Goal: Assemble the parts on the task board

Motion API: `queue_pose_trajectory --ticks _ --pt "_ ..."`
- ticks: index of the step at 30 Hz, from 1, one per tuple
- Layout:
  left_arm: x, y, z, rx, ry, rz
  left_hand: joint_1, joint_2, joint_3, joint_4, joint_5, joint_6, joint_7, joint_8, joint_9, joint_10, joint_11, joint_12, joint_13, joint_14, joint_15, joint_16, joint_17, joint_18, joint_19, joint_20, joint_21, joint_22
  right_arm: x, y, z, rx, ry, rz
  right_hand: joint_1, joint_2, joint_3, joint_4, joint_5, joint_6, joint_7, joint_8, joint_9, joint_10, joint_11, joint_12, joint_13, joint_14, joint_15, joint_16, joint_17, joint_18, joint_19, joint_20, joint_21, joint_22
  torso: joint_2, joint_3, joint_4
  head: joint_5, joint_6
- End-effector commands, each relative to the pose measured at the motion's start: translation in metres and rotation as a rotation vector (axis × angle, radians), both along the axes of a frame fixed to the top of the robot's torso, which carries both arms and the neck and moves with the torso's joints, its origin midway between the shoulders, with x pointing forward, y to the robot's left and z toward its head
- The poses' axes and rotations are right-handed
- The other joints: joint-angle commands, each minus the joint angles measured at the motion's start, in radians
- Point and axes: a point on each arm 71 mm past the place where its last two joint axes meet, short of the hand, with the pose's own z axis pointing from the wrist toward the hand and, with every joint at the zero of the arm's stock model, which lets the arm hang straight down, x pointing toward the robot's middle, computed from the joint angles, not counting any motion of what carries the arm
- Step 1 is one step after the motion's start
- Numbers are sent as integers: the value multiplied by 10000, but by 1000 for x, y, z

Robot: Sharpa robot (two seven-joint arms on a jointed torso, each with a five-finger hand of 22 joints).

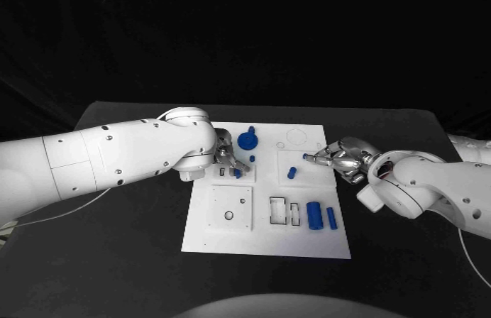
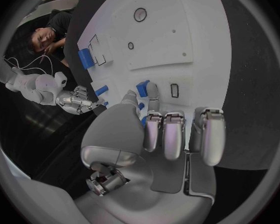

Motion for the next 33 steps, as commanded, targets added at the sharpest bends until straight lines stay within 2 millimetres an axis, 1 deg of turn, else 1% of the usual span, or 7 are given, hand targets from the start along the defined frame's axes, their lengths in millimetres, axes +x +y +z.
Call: queue_pose_trajectory --ticks 1,4,11,20,21,24,33 --pt "-1 1 -2 303 204 180 136 -8 -74 -4 259 -76 -8 -44 3 1058 7 -6 2632 1060 18 25 2631 -150 1035 -18 24 2634 0 1 0 -37 -43 121 -10 97 -33 -6 -62 -40 58 55 -9 1065 65 28 2635 1061 60 41 2635 -66 1065 68 45 2635 -4 -6 2 -15 2" --pt "-1 1 -2 340 223 197 248 3 -101 -7 478 -82 -15 -54 -4 1058 2 -6 2632 1060 13 25 2631 -150 1035 -21 24 2634 0 1 0 -37 -45 120 -10 97 -33 -6 -62 -40 58 55 -9 1065 65 28 2635 1061 60 41 2635 -66 1065 68 45 2635 -5 -7 6 -20 2" --pt "-2 2 -2 414 262 222 562 1 -73 -24 646 -100 -36 -73 -17 1058 -16 -6 2632 1060 4 25 2631 -150 1035 -26 24 2634 0 1 0 -39 -49 114 -10 97 -33 -6 -62 -40 58 55 -9 1065 65 28 2635 1061 60 41 2635 -66 1065 68 45 2635 -2 -8 9 -22 0" --pt "-2 1 -2 366 310 178 1721 -154 153 -89 726 -120 -95 -103 -42 1058 -71 -6 2632 1060 -33 25 2631 -150 1035 -52 24 2634 0 1 0 -38 -54 120 -10 97 -33 -6 -62 -40 58 55 -9 1065 65 28 2635 1061 60 41 2635 -66 1065 68 45 2635 0 -5 8 -11 2" --pt "-3 1 -2 351 307 175 1865 -167 196 -102 796 -124 -103 -109 -47 1058 -78 -6 2632 1060 -37 25 2631 -150 1035 -55 24 2634 0 1 0 -38 -54 121 -10 97 -33 -6 -62 -40 58 55 -9 1065 65 28 2635 1061 60 41 2635 -66 1065 68 45 2635 4 -7 7 -15 1" --pt "-3 1 -2 317 304 154 2244 -241 317 -98 1261 -139 -114 -133 -71 1058 -90 -6 2632 1060 -46 25 2631 -150 1035 -65 24 2634 0 1 0 -39 -55 119 -10 97 -33 -6 -62 -40 58 55 -9 1065 65 28 2635 1061 60 41 2635 -66 1065 68 45 2635 4 -7 7 -15 1" --pt "-3 2 -2 226 255 169 2444 -252 403 -72 1371 -131 -120 -142 -87 1058 -96 -6 2632 1060 -48 25 2631 -150 1035 -70 24 2634 0 0 0 -47 -52 106 -10 97 -33 -6 -62 -40 58 55 -9 1065 65 28 2635 1061 60 41 2635 -66 1065 68 45 2635 0 -2 3 -8 -14"
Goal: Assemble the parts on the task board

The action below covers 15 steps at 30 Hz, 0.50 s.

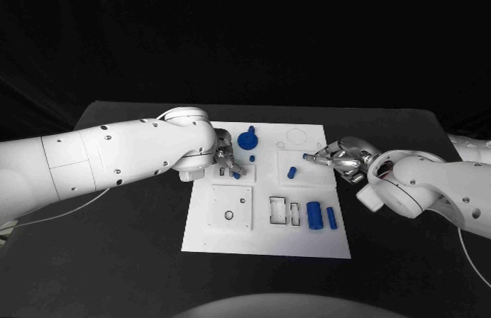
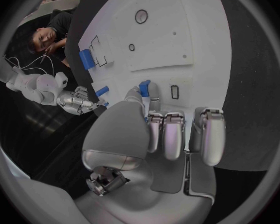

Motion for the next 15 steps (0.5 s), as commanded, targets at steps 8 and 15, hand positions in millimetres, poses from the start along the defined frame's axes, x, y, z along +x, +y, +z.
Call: queue_pose_trajectory --ticks 8,15 --pt "-2 6 -1 187 89 288 147 55 82 22 73 1 -30 -26 12 1033 -72 -57 2600 1060 -49 25 2633 -150 1034 -70 24 2634 0 0 0 -49 -49 107 -10 96 -34 -5 -62 -40 58 55 -11 1065 65 28 2635 1061 60 41 2629 -65 1065 68 45 2630 -8 4 -1 -4 2" --pt "-1 12 5 137 -42 413 159 56 88 26 74 4 -30 -26 11 1033 -71 -57 2600 1060 -49 25 2633 -150 1034 -70 24 2634 1 -1 0 -61 -57 75 -10 96 -34 -5 -62 -40 58 55 -11 1065 65 28 2635 1061 60 41 2629 -65 1065 68 45 2630 -7 1 11 -17 1"
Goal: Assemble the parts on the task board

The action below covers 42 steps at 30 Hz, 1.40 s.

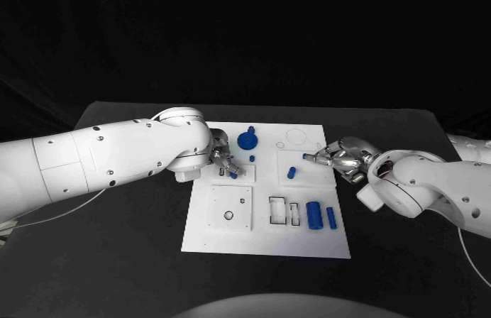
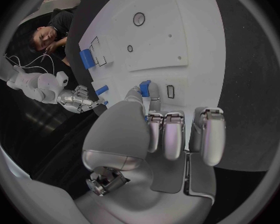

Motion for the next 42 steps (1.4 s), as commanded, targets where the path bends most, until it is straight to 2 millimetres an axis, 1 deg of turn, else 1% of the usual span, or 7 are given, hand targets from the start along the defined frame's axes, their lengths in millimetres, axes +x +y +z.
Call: queue_pose_trajectory --ticks 1,4,9,19,22,26,42 --pt "0 4 3 255 -32 289 93 -10 61 -1 28 22 -49 1 8 1039 -77 -31 2601 1060 -50 25 2634 -150 1035 -70 24 2634 0 0 0 -43 -52 108 -10 96 -34 -5 -62 -40 58 55 -12 1065 65 28 2635 1061 60 41 2631 -66 1065 68 45 2632 1 -3 13 -2 0" --pt "1 6 4 285 -62 339 95 -12 62 -1 28 23 -49 1 8 1039 -77 -31 2601 1060 -50 25 2634 -150 1035 -70 24 2634 0 0 0 -43 -55 103 -10 96 -34 -5 -62 -40 58 55 -12 1065 65 28 2635 1061 60 41 2631 -66 1065 68 45 2632 3 5 9 -2 -1" --pt "2 7 5 323 -104 395 107 -14 66 -1 29 26 -51 2 7 1039 -77 -31 2601 1060 -50 25 2634 -150 1035 -70 24 2634 0 1 0 -42 -58 105 -10 96 -34 -5 -62 -40 58 55 -12 1065 65 28 2635 1061 60 41 2631 -66 1065 68 45 2632 9 -13 -1 3 4" --pt "7 8 5 413 -157 495 192 -9 110 3 35 44 -58 3 0 1039 -85 -31 2601 1060 -53 25 2634 -150 1035 -69 24 2634 0 1 0 -38 -50 120 -10 96 -34 -5 -62 -40 58 55 -12 1065 65 28 2635 1061 60 41 2631 -66 1065 68 45 2632 13 -3 0 10 -28" --pt "8 8 3 425 -172 514 201 -6 116 5 35 45 -59 3 -2 1039 -85 -31 2601 1060 -53 25 2634 -150 1035 -69 24 2634 0 2 0 -34 -48 129 -10 96 -34 -5 -62 -40 58 55 -12 1065 65 28 2635 1061 60 41 2631 -66 1065 68 45 2632 8 2 -9 24 -29" --pt "9 7 1 432 -169 489 204 -4 118 7 35 46 -59 2 -2 1039 -85 -31 2601 1060 -53 25 2634 -150 1035 -69 24 2634 -1 2 0 -32 -47 130 -10 96 -34 -5 -62 -40 58 55 -12 1065 65 28 2635 1061 60 41 2631 -66 1065 68 45 2632 15 -6 -14 22 -31" --pt "9 1 -1 349 -85 359 212 2 127 16 33 49 -57 2 -5 1039 -84 -31 2601 1060 -53 25 2634 -150 1035 -69 24 2634 -1 2 0 -33 -35 139 -2 112 -61 -2 -61 -41 67 66 -20 1065 73 28 2635 1061 67 41 2631 -66 1065 75 45 2632 14 -3 1 24 -45"
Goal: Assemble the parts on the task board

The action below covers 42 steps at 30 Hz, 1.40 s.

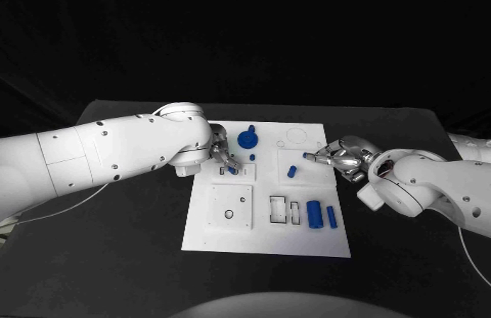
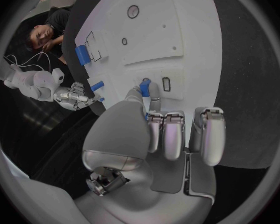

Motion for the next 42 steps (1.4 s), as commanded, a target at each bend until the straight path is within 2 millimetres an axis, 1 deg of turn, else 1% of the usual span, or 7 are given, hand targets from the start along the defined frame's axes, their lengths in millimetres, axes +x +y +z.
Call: queue_pose_trajectory --ticks 1,9,15,18,22,35,42 --pt "-1 0 -1 162 84 154 84 5 75 15 34 8 -22 42 4 1028 -74 -59 2608 1060 -53 25 2635 -150 1035 -69 25 2634 0 1 0 -36 -34 125 -2 112 -61 -2 -61 -41 67 66 -9 1065 73 28 2628 1061 67 41 2634 -66 1065 75 45 2634 1 -2 7 -6 -2" --pt "-1 -1 -1 146 112 97 84 5 75 15 34 8 -22 42 4 1028 -74 -59 2608 1060 -53 25 2635 -150 1035 -69 25 2634 -1 1 0 -38 -37 113 -2 112 -61 -2 -61 -41 67 66 -9 1065 73 28 2628 1061 67 41 2634 -66 1065 75 45 2634 -2 -6 -3 -10 -17" --pt "-1 -3 -1 133 164 42 96 14 86 21 28 7 -21 40 1 1028 -73 -59 2608 1060 -53 25 2635 -150 1035 -69 25 2634 -1 1 0 -34 -37 125 -2 112 -61 -2 -61 -41 67 66 -9 1065 73 28 2628 1061 67 41 2634 -66 1065 75 45 2634 1 4 -1 9 -25" --pt "-1 -3 -2 123 179 18 106 24 96 24 24 7 -21 38 -1 1028 -73 -59 2608 1060 -53 25 2635 -150 1035 -69 25 2634 -1 1 0 -32 -40 125 -2 112 -61 -2 -61 -41 67 66 -9 1065 73 28 2628 1061 67 41 2634 -66 1065 75 45 2634 -1 4 7 -11 -24" --pt "-1 -4 -2 119 190 0 108 26 99 26 22 6 -20 37 -2 1028 -73 -59 2608 1060 -53 25 2635 -150 1035 -69 25 2634 -1 1 0 -30 -43 127 -2 112 -61 -2 -61 -41 67 66 -9 1065 73 28 2628 1061 67 41 2634 -66 1065 75 45 2634 -5 2 -6 -6 -32" --pt "-1 -5 -3 199 258 -37 120 31 108 29 8 0 -18 33 -5 1028 -71 -59 2608 1060 -54 25 2635 -150 1035 -68 25 2634 -1 1 0 -29 -54 112 -2 112 -61 -2 -61 -41 67 66 -9 1065 73 28 2628 1061 67 41 2634 -66 1065 75 45 2634 -4 3 12 -30 -29" --pt "-2 -6 -3 225 395 -156 122 16 104 34 -16 -8 -13 28 -8 1028 -67 -59 2608 1060 -54 25 2635 -150 1035 -68 25 2634 -1 2 0 -22 -64 126 -2 112 -61 -2 -61 -41 67 66 -9 1065 73 28 2628 1061 67 41 2634 -66 1065 75 45 2634 -7 -1 -1 -29 -57"
